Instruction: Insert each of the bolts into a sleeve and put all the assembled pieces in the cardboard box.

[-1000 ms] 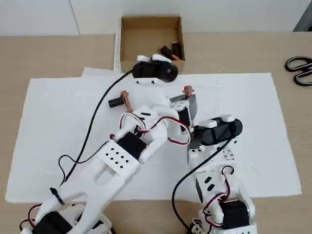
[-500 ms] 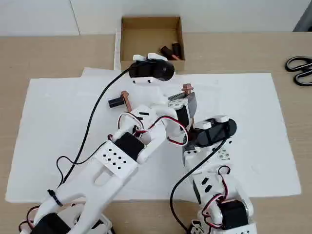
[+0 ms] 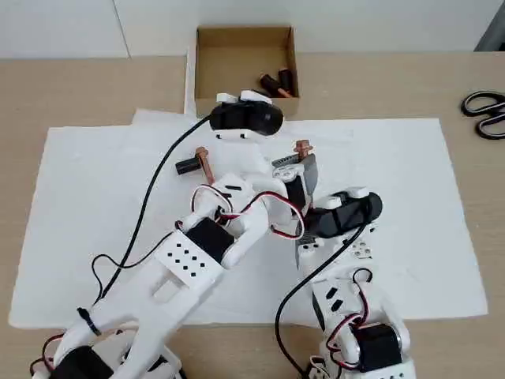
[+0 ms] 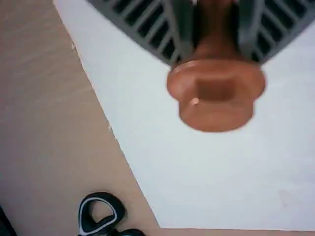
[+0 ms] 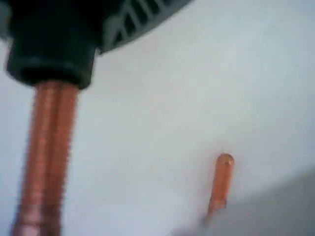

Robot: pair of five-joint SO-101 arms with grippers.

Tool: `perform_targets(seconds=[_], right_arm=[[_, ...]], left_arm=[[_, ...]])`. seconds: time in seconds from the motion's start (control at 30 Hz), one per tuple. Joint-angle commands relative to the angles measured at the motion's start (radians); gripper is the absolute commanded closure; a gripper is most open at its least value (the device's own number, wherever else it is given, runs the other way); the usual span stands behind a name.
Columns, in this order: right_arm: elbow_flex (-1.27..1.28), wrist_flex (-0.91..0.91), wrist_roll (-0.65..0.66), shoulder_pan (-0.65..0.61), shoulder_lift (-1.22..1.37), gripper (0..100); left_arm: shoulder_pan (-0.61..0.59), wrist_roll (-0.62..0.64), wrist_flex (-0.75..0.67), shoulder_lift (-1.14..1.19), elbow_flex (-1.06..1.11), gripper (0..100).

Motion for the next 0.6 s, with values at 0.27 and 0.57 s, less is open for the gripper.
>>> perform_targets(seconds=[0.27,0.57], right_arm=[[-0.005,-0.001,-0.009,-0.007,-0.013,99.5],[-0.005,-0.001,-0.008,-0.005,-0.013,99.5]], left_arm=[[0.021,0.003,-0.021,-0.048,-0.004,100],[0.021,0.002,-0.015,-0.049,0.045,100]])
